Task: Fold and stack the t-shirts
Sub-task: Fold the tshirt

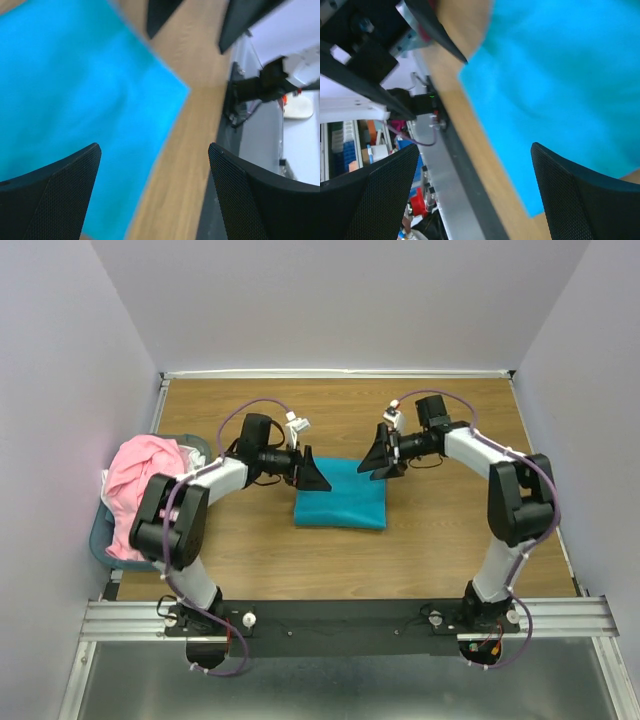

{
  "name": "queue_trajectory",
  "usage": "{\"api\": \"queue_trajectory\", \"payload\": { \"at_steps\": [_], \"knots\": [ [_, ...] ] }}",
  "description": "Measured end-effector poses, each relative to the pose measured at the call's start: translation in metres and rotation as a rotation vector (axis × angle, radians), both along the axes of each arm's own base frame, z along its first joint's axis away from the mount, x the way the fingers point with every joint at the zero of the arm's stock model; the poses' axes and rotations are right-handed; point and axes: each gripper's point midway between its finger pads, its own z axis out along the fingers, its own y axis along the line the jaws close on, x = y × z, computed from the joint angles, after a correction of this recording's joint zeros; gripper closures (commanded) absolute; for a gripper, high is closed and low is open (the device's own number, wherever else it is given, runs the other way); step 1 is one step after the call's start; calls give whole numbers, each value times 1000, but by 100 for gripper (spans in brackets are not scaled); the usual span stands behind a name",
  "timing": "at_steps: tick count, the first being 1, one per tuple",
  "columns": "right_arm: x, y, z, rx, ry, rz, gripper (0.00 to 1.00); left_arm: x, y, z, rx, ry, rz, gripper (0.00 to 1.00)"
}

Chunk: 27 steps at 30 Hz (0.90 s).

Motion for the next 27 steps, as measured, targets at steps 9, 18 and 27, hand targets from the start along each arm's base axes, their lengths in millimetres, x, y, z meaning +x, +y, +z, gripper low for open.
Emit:
{"api": "queue_trajectory", "payload": {
  "at_steps": [9,18,27],
  "knots": [
    [-71,44,23,49,182,11,0,-83,-24,21,-67,11,-150,4],
    [-94,40,-49,-43,425,-51,0,-82,-15,-53,15,278,-83,4],
    [-89,35,-59,-8,371,-33,0,-55,3,-56,-46,319,-75,4]
  ]
}}
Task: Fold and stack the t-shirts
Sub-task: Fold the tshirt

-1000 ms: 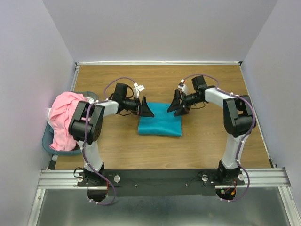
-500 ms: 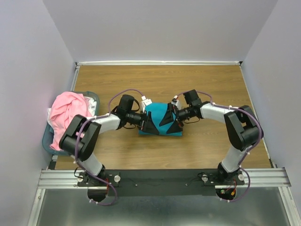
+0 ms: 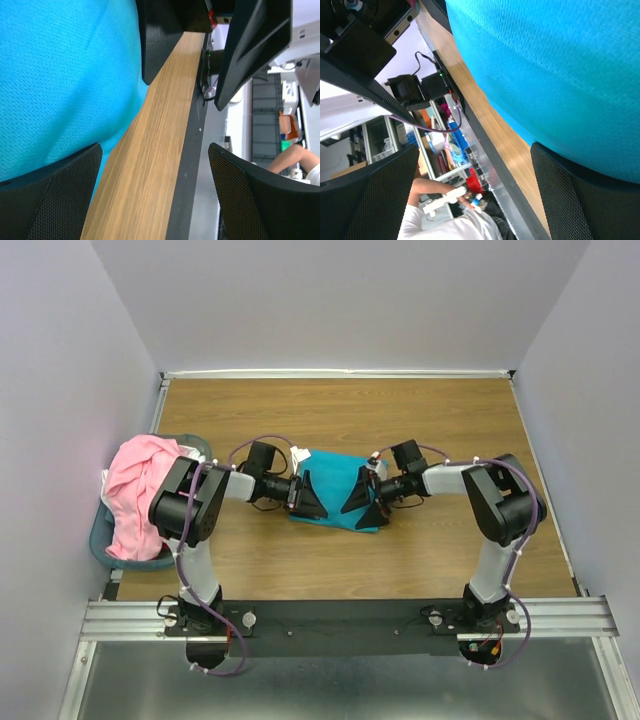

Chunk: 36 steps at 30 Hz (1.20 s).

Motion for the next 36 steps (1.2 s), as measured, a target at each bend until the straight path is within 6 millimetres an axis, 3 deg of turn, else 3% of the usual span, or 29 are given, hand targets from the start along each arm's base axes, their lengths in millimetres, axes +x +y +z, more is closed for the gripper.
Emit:
{"api": "queue_trajectory", "payload": {
  "at_steps": [7,15,21,26,29,33,36],
  "knots": [
    [-2,-11,3,10,-37,18,0,-7,6,3,19,-90,-28,4],
    [-7,-8,58,63,-160,42,0,-12,16,24,53,-153,-20,4],
    [-16,-10,29,25,-110,73,0,-11,26,-2,87,-73,-14,4],
    [-22,-16,-1,-14,-43,87,0,-2,32,-2,44,-20,-12,4],
    [-23,-19,0,-17,-45,94,0,-3,33,-1,37,-39,-26,4],
    [-10,-17,22,-3,-84,94,0,-10,33,11,36,-77,-48,4],
    [26,-3,61,42,-199,79,0,-2,22,39,10,-138,-45,4]
  ]
}}
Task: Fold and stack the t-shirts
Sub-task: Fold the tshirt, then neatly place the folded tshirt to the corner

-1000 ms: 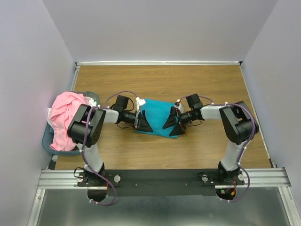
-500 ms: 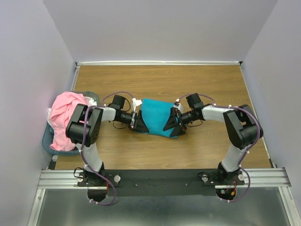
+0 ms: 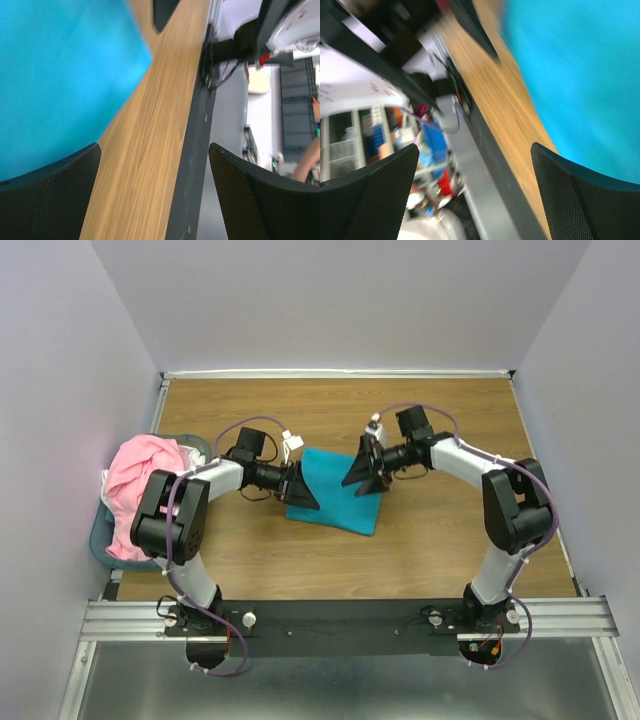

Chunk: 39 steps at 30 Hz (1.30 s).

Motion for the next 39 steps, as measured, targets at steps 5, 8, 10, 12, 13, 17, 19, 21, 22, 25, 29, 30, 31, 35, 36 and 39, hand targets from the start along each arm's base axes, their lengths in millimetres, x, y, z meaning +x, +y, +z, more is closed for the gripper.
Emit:
{"api": "queue_trajectory", "payload": {
  "at_steps": [5,8,10,12,13,17,19,21,22,25,29,30,31,35,36,39],
  "knots": [
    [44,18,44,82,-157,-33,0,32,-25,37,-68,-109,26,4],
    [51,21,24,70,-106,-48,0,52,-36,33,-78,-105,50,4],
    [54,22,3,53,-56,-53,0,60,-39,22,-72,-76,74,4],
    [52,21,-33,17,32,-58,0,66,-40,0,-52,-27,99,4],
    [51,19,-43,6,59,-63,0,68,-40,-11,-40,0,111,4],
    [50,9,-56,21,110,-65,0,69,-37,-32,-23,54,109,4],
    [57,0,-56,21,102,-86,0,75,-36,-31,-15,16,108,4],
    [64,-11,-57,21,92,-109,0,76,-34,-32,0,-6,104,4],
    [67,-15,-58,18,87,-116,0,77,-32,-31,19,-21,106,4],
    [72,-24,-56,2,63,-126,0,91,-24,-23,102,-108,147,4],
    [76,-30,-40,-30,5,-142,0,132,-12,31,232,-349,269,4],
    [77,-31,-32,-37,-19,-147,0,147,-8,59,296,-462,340,4],
    [80,-33,-18,-41,-64,-156,0,149,-11,75,303,-513,356,4],
    [97,-42,43,-45,-268,-204,0,129,-47,145,377,-781,438,4],
    [104,-49,56,-53,-321,-225,0,118,-57,151,385,-809,439,4],
    [121,-78,81,-91,-432,-308,0,94,-82,144,420,-826,407,4]
  ]
}}
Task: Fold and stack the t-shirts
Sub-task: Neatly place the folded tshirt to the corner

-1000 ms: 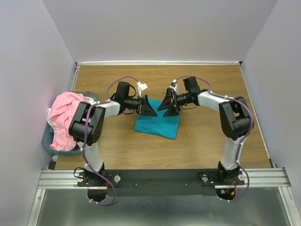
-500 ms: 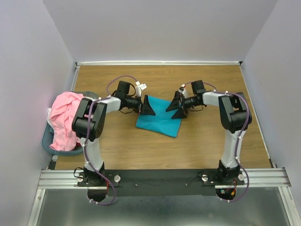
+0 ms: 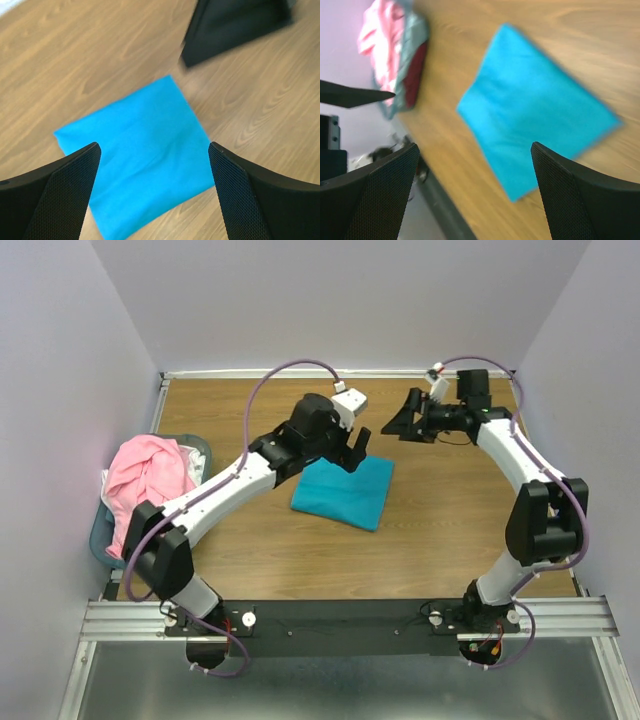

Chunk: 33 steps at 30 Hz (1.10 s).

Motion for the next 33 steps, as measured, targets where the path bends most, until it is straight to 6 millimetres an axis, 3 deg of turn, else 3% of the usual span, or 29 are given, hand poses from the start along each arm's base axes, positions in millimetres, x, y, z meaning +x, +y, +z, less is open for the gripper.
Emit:
{"api": "queue_trajectory", "payload": {
  "at_steps": [2,6,9,14,19,21,23,26,28,33],
  "knots": [
    [9,-30,0,-58,-28,-78,0,0,-2,-31,76,47,35,4],
    [13,-71,-13,-141,-14,-180,0,4,-4,-95,209,156,70,4],
    [4,-78,-26,-182,15,-191,0,1,-4,-147,318,244,81,4],
    [-13,-80,-41,-223,59,-184,0,-9,3,-204,436,355,113,4],
    [-14,-83,-44,-240,64,-187,0,10,0,-209,429,376,146,4],
    [-14,-84,-45,-247,64,-187,0,30,6,-210,422,384,174,5],
    [-14,-84,-45,-250,61,-186,0,68,19,-207,407,373,223,5],
    [-14,-85,-45,-253,60,-186,0,127,65,-206,390,362,321,5],
    [-14,-87,-46,-255,59,-189,0,159,106,-203,403,350,379,5],
    [-13,-91,-46,-258,57,-195,0,213,191,-200,453,327,474,6]
  ]
}}
